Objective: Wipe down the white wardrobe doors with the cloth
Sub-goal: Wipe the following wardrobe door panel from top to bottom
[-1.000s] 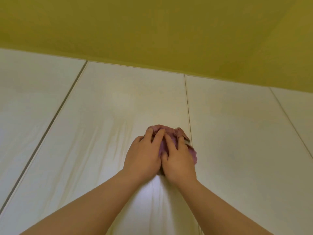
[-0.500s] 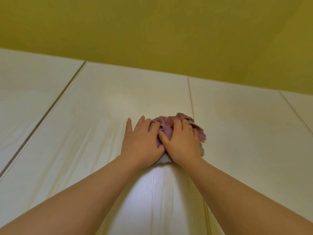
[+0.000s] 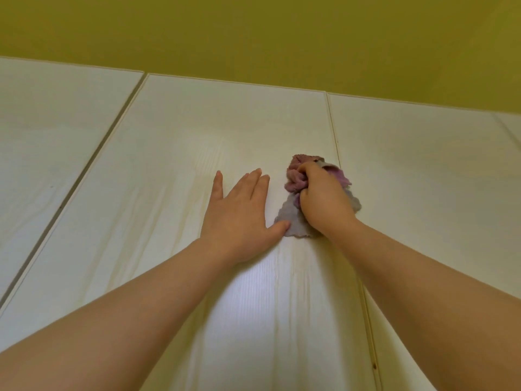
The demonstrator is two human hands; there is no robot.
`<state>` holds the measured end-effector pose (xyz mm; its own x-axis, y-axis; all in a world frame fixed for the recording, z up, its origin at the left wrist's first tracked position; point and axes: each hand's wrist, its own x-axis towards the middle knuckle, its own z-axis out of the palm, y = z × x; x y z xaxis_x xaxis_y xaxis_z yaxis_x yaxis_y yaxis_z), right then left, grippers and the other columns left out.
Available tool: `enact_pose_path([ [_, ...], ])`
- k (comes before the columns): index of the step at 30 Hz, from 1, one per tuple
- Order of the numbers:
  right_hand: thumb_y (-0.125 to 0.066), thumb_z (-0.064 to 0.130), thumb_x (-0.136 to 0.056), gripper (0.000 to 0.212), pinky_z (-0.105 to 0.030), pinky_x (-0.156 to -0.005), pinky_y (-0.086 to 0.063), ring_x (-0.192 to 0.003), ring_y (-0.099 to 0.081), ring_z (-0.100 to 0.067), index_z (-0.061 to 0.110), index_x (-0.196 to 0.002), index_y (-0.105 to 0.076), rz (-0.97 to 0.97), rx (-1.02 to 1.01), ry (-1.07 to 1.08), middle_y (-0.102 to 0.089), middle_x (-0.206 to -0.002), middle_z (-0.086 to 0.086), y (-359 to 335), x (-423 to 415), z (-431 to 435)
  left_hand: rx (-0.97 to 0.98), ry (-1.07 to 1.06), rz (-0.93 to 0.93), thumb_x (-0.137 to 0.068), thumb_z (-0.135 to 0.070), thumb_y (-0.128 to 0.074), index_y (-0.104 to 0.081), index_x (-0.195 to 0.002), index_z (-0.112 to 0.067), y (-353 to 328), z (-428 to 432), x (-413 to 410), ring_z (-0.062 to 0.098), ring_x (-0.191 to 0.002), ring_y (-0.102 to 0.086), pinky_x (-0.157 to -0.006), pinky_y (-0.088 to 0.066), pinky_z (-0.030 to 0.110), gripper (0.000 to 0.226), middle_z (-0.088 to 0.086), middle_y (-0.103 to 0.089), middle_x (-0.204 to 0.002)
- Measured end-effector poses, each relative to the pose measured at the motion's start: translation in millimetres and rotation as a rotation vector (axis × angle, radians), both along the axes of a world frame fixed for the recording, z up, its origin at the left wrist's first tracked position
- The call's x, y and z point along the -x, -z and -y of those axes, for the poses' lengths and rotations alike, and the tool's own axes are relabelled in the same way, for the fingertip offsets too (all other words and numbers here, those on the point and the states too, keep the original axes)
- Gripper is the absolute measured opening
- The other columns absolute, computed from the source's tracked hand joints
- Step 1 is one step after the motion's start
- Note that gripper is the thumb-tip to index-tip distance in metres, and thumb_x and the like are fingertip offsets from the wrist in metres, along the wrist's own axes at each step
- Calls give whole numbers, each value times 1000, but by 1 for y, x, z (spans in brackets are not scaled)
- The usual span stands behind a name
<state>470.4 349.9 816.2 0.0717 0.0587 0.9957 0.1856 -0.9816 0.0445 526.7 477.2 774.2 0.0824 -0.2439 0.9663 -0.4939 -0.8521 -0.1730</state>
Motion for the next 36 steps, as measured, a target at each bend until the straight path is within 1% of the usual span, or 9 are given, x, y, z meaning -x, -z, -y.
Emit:
enact_pose_path([
  [3, -44, 2, -85, 28, -30, -87, -38, -99, -52, -23, 9, -110, -54, -1, 3, -18, -59, -105, -6, 13, -2, -5, -27, -57, -20, -91, -64, -23, -3, -152, -15, 2, -4, 1, 11, -146, 3, -112, 18, 49, 80, 1, 0, -160],
  [7, -41, 3, -89, 29, -20, -74, -30, -96, -52, -22, 12, -114, -52, -1, 40, 88, -56, -105, -5, 23, 5, 9, -27, -82, -9, -92, -64, -19, -2, -152, -15, 11, -4, 7, 11, -146, 2, -112, 20, 50, 79, 1, -1, -160],
  [12, -40, 1, -89, 35, -26, -85, -36, -106, -50, -25, 9, -121, -50, 3, -10, 43, -54, -117, -11, 34, 2, 7, 11, -78, 59, -98, -51, -10, 6, -151, -15, 32, -1, 12, 11, -146, 4, -107, 25, 49, 66, 0, 4, -160],
  [16, -41, 0, -87, 36, -18, -73, -33, -92, -51, -14, 13, -118, -53, -100, 86, 95, -58, -108, -4, 48, 17, 22, 3, -71, 14, -100, -43, -4, 4, -151, -15, 39, 5, 9, 12, -146, 3, -107, 24, 50, 60, 0, 2, -160],
  [21, -41, 3, -89, 28, -23, -77, -33, -103, -52, -27, 7, -115, -51, 30, -72, 65, -55, -111, -12, 45, 10, 16, -15, -110, 33, -101, -36, -4, 8, -151, -16, 41, 6, 3, 13, -146, 7, -105, 26, 49, 55, -2, 8, -160],
  [26, -40, 3, -89, 25, -25, -78, -35, -94, -49, -17, 12, -107, -55, -101, 178, 41, -55, -98, -1, 61, 10, 21, 16, -89, 39, -101, -36, -4, 9, -151, -17, 44, 9, -1, 12, -146, 8, -107, 24, 48, 55, -3, 8, -159],
  [31, -41, 28, -90, 19, -30, -76, -38, -93, -53, -20, 14, -96, -53, 69, -113, -48, -58, -94, -2, 58, 7, 25, 57, -67, 39, -101, -37, -7, 2, -152, -15, 44, 14, 1, 12, -146, 6, -109, 21, 47, 56, -2, 3, -160],
  [33, -47, 44, -86, 32, -33, -85, -39, -93, -49, -19, 13, -93, -51, 104, -37, 17, -56, -93, -3, 70, -1, 16, 78, -46, 17, -101, -38, -10, -1, -152, -14, 45, 19, 3, 13, -146, 5, -110, 21, 47, 57, -1, 1, -160],
  [36, -53, 30, -86, 19, -29, -77, -38, -86, -49, -18, 11, -88, -48, 50, 147, 96, -52, -87, -2, 77, 2, 24, 86, -33, 3, -101, -38, -12, -2, -152, -13, 45, 19, 4, 15, -147, 4, -110, 20, 47, 57, 0, -1, -160],
])
